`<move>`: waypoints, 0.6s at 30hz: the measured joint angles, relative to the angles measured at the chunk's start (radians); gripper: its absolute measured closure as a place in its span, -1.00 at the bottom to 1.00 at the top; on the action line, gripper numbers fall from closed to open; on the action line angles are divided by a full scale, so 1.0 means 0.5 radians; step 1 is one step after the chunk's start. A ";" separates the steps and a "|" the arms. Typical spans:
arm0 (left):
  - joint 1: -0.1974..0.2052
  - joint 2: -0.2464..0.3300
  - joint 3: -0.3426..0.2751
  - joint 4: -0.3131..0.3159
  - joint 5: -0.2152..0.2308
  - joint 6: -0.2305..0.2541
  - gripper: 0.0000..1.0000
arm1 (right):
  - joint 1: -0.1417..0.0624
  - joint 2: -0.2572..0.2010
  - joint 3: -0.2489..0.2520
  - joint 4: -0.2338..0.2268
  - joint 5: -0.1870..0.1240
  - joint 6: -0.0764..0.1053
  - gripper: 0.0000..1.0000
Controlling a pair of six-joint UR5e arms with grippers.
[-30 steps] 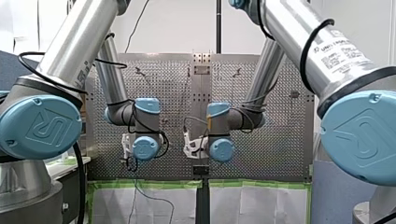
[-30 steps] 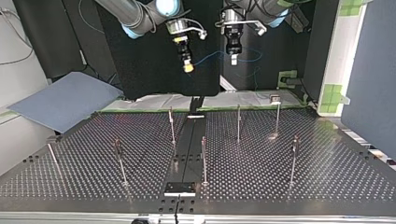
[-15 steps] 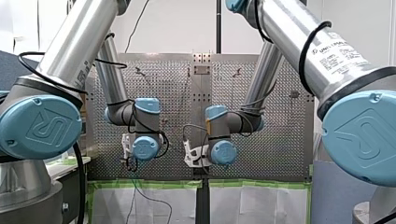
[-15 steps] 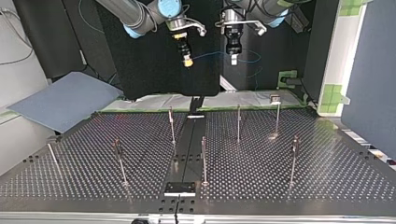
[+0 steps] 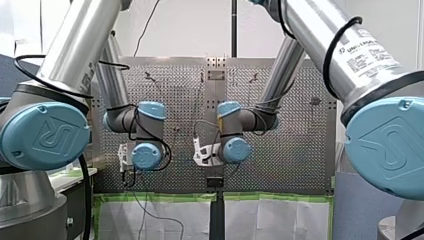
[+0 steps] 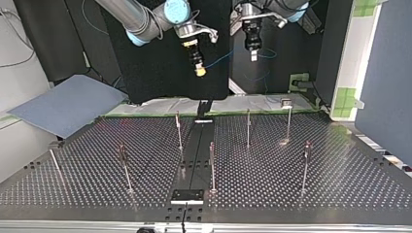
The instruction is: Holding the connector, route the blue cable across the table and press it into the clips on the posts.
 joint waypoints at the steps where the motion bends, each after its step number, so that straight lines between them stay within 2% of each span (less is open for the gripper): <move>1: 0.005 0.021 0.007 -0.020 -0.017 -0.008 1.00 | -0.002 -0.021 -0.020 0.016 -0.021 0.021 1.00; 7: 0.026 0.122 0.075 -0.123 -0.095 -0.032 1.00 | -0.005 -0.121 -0.105 0.061 -0.110 0.121 1.00; 13: 0.064 0.221 0.169 -0.220 -0.136 -0.036 1.00 | -0.003 -0.218 -0.197 0.126 -0.200 0.219 1.00; 18: 0.103 0.305 0.247 -0.305 -0.199 -0.032 1.00 | 0.005 -0.298 -0.276 0.163 -0.278 0.277 1.00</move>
